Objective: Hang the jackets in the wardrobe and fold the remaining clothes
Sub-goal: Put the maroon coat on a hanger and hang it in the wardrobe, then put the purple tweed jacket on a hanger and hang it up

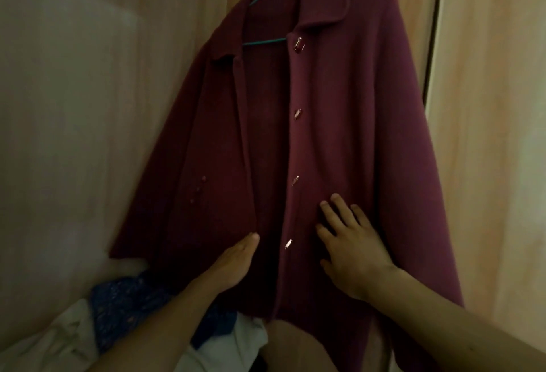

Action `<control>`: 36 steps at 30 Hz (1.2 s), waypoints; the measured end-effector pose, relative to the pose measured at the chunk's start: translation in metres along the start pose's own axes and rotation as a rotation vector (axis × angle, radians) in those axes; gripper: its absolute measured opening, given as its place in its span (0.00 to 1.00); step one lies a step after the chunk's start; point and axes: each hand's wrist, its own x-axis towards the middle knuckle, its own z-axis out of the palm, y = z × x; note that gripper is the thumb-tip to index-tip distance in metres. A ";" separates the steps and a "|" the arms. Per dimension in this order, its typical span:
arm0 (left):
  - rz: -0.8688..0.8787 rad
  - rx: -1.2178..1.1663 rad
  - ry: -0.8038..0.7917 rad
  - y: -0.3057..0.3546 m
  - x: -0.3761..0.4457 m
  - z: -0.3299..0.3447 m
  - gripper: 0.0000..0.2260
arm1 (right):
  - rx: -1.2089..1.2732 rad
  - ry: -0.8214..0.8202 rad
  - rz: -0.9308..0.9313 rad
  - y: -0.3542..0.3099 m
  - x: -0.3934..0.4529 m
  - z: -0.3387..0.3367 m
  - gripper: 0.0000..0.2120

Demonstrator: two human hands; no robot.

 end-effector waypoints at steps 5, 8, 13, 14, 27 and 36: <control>0.001 0.154 0.085 0.019 -0.044 0.006 0.29 | 0.165 -0.056 0.024 0.003 -0.041 -0.013 0.30; 0.007 0.557 0.288 0.029 -0.086 0.010 0.21 | 0.299 -0.106 0.066 0.006 -0.084 -0.027 0.31; 0.061 0.683 0.407 0.072 -0.167 0.039 0.19 | 0.454 -0.106 0.077 0.035 -0.188 -0.043 0.27; 0.091 0.672 0.391 0.087 -0.182 0.050 0.18 | 0.489 -0.094 0.098 0.045 -0.209 -0.046 0.26; 0.597 0.584 -0.237 0.243 -0.335 0.376 0.27 | 0.399 -0.129 0.402 0.206 -0.513 -0.022 0.36; 0.752 0.446 -0.603 0.317 -0.354 0.623 0.26 | 0.273 -0.291 0.912 0.302 -0.729 0.015 0.26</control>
